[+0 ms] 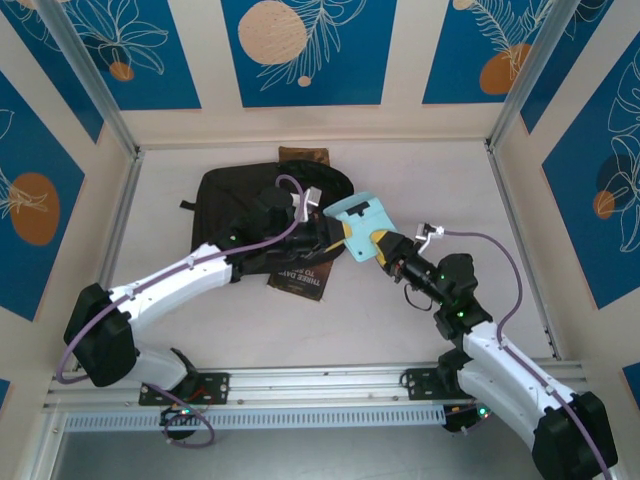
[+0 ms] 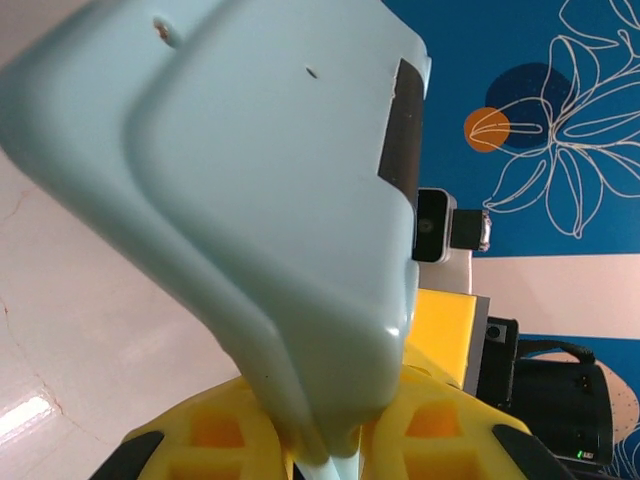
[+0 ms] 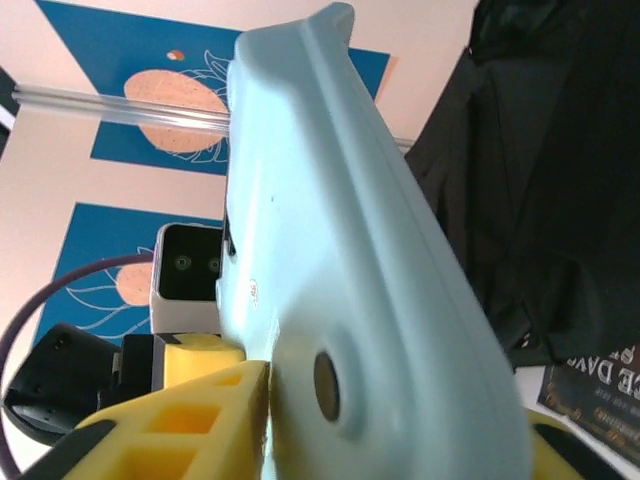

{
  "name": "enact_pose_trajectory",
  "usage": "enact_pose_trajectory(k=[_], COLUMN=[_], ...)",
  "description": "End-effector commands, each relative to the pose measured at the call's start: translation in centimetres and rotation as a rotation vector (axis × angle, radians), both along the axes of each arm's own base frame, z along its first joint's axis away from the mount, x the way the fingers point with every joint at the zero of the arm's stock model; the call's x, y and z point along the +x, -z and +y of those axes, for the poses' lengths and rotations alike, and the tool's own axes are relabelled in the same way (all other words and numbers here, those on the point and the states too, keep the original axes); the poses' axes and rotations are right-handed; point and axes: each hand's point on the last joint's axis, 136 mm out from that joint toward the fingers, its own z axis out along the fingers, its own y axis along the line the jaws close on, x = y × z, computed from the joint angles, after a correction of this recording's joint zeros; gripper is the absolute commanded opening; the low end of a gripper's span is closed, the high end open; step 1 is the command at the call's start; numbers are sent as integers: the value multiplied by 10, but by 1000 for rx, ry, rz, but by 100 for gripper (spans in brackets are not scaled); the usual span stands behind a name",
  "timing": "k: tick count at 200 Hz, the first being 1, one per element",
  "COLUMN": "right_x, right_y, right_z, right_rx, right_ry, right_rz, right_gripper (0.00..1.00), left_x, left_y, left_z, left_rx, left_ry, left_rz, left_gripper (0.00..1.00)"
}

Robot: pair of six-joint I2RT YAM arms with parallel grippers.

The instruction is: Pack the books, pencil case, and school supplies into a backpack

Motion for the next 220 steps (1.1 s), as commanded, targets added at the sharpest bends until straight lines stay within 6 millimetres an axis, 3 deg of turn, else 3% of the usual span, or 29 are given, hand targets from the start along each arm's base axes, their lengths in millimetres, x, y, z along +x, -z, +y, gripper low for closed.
enact_pose_trajectory(k=[1,30,75,87,132,184,220], right_x=[1,-1,-5,-9,-18,-23,-23], right_y=[-20,-11,-2,-2,12,33,38], right_z=[-4,-8,-21,-26,-45,-48,-50], right_rx=[0,-38,-136,-199,-369,-423,-450], right_ry=[35,49,88,107,150,129,126], right_rz=[-80,-61,-45,-42,-12,42,49], right_gripper=[24,13,6,5,3,3,4], left_x=[-4,-5,-3,1,44,114,148], left_y=[-5,12,23,21,11,47,80], left_z=[-5,-11,-3,4,61,146,182], left_rx=[-14,14,150,231,590,1000,1093], left_ry=[21,53,83,99,14,-208,-314], left_rz=[-28,9,-55,-108,-250,-134,-35], left_gripper=[4,8,55,62,70,75,75])
